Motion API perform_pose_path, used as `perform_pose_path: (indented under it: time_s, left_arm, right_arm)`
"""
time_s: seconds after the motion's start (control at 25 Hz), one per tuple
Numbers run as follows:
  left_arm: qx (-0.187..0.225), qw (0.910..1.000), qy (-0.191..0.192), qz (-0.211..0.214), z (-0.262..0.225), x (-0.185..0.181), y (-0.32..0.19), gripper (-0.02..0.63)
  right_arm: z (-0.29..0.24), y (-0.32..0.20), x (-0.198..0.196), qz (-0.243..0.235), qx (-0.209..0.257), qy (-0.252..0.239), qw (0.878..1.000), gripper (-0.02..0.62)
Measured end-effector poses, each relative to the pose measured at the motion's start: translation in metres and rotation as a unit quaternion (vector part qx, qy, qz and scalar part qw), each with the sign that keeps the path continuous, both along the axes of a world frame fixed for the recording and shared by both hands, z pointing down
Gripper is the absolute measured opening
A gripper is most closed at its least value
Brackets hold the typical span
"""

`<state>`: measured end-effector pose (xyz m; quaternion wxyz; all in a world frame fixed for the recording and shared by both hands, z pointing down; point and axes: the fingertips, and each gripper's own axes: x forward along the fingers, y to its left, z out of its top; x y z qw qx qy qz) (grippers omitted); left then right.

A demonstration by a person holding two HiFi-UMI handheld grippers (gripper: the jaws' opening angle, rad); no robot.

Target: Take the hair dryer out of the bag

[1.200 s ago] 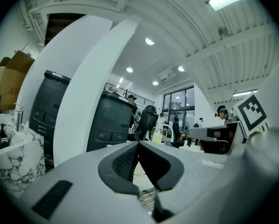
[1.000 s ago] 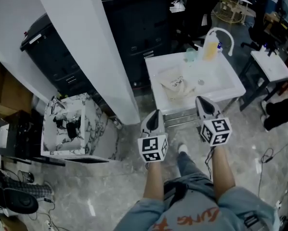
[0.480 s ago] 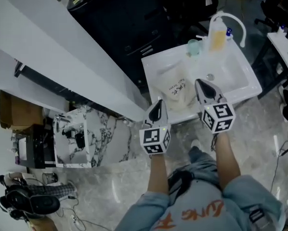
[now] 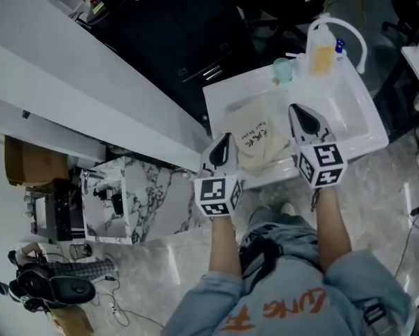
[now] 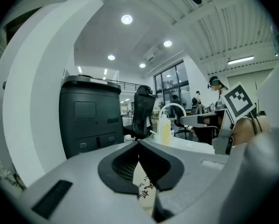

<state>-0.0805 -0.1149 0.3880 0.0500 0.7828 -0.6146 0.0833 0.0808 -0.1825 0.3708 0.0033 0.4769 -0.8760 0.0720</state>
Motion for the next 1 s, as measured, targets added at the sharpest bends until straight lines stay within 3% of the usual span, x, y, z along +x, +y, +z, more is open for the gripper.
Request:
perform_pose_path:
  time_s: [0.12, 0.36, 0.56, 0.68, 0.88, 1.0]
  left_arm:
    - [-0.011, 0.9999, -0.007, 0.005, 0.01, 0.0, -0.005, -0.003]
    - [-0.023, 0.9992, 0.022, 0.026, 0.017, 0.006, -0.026, -0.003]
    - [-0.058, 0.9969, 0.003, 0.053, 0.029, 0.017, -0.029, 0.0]
    - [-0.104, 0.9918, 0.013, 0.073, 0.051, 0.02, -0.025, 0.099]
    - [-0.173, 0.9794, 0.027, 0.101, 0.09, 0.03, -0.014, 0.14]
    - [-0.213, 0.9689, 0.021, 0.124, 0.113, 0.041, -0.006, 0.224]
  right_arm:
    - [0.006, -0.005, -0.001, -0.009, -0.001, 0.005, 1.0, 0.0]
    - [-0.002, -0.013, 0.009, -0.009, 0.013, 0.019, 1.0, 0.0]
    - [0.004, -0.017, 0.019, -0.003, 0.006, 0.024, 1.0, 0.0]
    - [0.015, -0.019, 0.014, -0.012, -0.005, 0.026, 1.0, 0.0]
    - [0.037, -0.019, 0.004, -0.027, -0.029, 0.025, 0.999, 0.0]
    - [0.055, -0.019, -0.003, -0.036, -0.047, 0.023, 0.998, 0.0]
